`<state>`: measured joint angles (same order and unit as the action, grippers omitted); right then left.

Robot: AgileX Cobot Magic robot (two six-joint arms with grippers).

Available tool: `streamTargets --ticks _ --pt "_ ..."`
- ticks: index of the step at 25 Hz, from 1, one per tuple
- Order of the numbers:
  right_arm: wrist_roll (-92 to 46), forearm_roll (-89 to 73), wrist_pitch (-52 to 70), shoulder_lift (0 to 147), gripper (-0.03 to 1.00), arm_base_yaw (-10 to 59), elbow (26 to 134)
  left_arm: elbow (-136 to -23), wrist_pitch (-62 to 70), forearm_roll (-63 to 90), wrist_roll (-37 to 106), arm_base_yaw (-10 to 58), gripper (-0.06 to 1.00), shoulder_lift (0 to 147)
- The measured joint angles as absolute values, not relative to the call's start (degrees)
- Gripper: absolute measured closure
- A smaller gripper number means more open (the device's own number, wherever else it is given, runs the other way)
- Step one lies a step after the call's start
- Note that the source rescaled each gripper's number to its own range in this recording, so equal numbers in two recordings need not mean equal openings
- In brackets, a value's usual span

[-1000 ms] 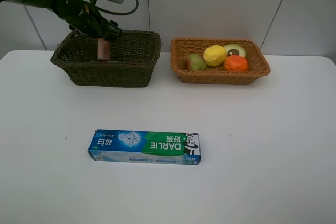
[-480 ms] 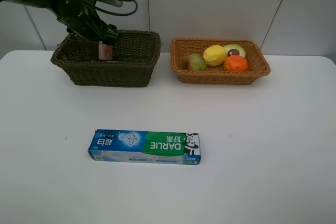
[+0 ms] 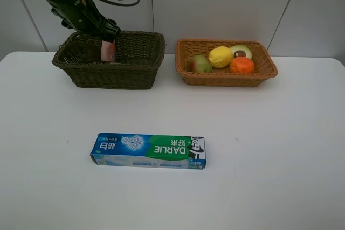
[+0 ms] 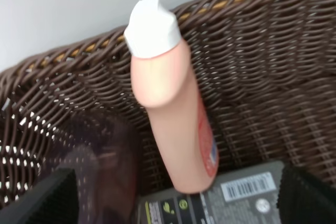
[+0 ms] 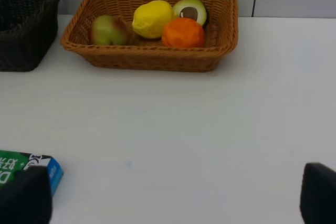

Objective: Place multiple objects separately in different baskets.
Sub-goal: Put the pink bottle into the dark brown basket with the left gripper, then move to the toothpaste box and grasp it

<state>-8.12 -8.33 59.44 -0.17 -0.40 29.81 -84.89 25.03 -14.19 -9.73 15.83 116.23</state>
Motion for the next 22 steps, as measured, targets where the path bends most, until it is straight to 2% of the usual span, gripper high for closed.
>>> streamTargets --ticks 12,22 --pt "-8.12 -8.38 59.44 -0.17 -0.03 -0.4 29.81 -84.89 38.0 -13.64 -3.41 24.79 -0.06 109.43" --pt "-8.12 -8.38 59.44 -0.17 -0.03 -0.4 29.81 -84.89 47.88 -3.28 11.41 34.36 -0.06 108.1"
